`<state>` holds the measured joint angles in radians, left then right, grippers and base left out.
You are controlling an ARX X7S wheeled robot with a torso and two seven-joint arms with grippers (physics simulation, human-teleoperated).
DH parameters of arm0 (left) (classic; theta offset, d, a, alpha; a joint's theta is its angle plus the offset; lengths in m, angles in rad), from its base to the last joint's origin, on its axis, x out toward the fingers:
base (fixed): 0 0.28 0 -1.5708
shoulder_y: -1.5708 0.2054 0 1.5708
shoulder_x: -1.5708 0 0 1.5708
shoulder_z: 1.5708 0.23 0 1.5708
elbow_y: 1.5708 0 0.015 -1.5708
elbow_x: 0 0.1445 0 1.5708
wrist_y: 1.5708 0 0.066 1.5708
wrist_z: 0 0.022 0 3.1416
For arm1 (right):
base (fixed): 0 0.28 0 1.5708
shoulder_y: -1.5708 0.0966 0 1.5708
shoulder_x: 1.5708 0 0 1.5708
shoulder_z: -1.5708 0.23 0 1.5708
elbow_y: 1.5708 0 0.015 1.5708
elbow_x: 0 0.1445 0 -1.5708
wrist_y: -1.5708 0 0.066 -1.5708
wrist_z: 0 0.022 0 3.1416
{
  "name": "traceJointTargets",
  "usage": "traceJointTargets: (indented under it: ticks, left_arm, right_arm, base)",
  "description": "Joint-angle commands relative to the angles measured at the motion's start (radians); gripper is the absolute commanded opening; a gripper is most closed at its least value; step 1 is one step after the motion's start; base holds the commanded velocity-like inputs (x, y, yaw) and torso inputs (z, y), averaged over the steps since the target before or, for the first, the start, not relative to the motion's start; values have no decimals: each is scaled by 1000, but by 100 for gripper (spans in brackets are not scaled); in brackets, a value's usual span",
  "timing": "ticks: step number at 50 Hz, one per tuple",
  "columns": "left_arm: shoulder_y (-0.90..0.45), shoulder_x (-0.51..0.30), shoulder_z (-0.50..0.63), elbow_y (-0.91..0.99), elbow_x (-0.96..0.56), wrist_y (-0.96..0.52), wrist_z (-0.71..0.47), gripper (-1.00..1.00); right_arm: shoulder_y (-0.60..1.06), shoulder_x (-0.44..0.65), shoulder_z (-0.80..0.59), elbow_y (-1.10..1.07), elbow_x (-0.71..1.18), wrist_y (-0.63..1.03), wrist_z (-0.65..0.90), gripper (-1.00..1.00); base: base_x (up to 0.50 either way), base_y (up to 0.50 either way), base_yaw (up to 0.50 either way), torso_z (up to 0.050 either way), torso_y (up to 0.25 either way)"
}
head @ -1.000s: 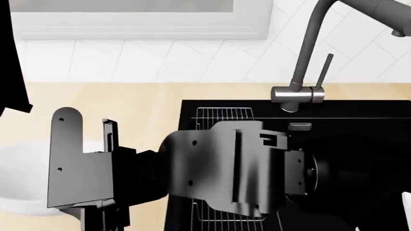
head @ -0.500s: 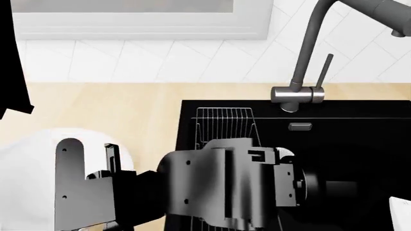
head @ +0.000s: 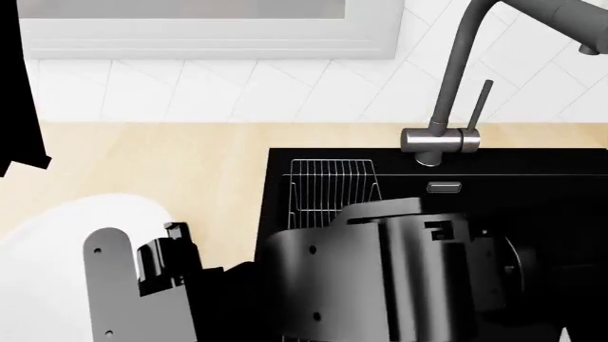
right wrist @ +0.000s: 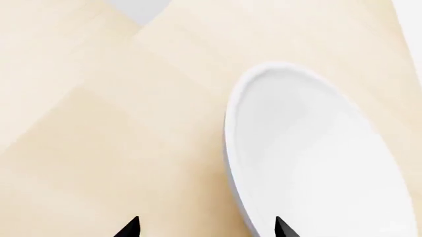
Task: Pick the cup and bowl from the sink and place them on the counter for drying.
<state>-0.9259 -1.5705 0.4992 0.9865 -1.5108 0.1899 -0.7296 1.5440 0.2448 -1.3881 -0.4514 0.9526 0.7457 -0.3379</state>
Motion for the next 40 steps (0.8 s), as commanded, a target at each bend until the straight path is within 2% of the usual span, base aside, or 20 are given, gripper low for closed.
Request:
traceJointTargets:
  ticks: [1,22,40]
  left_arm:
    - [4,0,-7,1,-2,-3,-2,100]
    - [6,0,-25,0,-13,-16,0,100]
    - [5,0,-44,3,-24,-33,8,100]
  right_arm:
    - [78,70,59,-114,86,43,8,100]
    - [56,441,232,-269,119,-80,80,100]
    - [-106,895,344,-355,154,-250,202,100]
  base:
    - [0,0,0,0,0]
    - [0,0,0,0,0]
    - [0,0,0,0,0]
